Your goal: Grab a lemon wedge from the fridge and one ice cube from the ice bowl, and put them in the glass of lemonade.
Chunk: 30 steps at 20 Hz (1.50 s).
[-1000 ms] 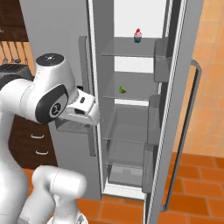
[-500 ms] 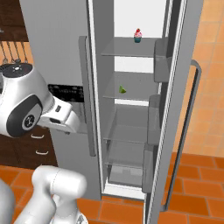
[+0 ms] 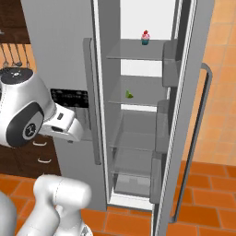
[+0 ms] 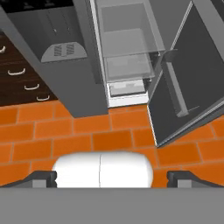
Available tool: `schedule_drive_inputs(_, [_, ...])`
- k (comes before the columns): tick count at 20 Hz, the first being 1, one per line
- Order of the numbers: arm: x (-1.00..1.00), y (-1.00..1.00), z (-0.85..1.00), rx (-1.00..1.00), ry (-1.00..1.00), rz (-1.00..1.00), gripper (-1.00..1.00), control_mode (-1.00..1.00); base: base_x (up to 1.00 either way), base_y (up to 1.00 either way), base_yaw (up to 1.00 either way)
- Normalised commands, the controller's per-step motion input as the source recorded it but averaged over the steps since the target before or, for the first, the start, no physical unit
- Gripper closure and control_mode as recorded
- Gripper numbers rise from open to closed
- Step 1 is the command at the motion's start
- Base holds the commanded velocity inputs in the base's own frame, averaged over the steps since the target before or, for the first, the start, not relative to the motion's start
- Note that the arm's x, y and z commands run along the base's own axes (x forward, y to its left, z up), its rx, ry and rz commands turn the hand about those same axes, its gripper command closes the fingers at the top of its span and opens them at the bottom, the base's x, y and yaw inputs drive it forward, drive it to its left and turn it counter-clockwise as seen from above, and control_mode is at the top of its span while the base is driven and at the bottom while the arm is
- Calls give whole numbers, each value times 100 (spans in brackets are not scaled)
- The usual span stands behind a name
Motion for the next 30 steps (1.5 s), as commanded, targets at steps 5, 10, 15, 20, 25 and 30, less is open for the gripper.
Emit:
schedule_drive_inputs(5, [0, 0, 0, 0, 0, 0, -100, 100, -1, -83, 25])
schedule_drive_inputs(10, [0, 0, 0, 0, 0, 0, -100, 100, 25, -39, 19])
schedule_drive_inputs(15, [0, 0, 0, 0, 0, 0, -100, 100, 64, -7, -3])
schedule_drive_inputs(20, [0, 0, 0, 0, 0, 0, -100, 100, 32, -30, -13])
schedule_drive_inputs(25, [0, 0, 0, 0, 0, 0, -100, 100, 40, -19, -13])
schedule_drive_inputs(30, [0, 0, 0, 0, 0, 0, -100, 100, 53, -3, -12])
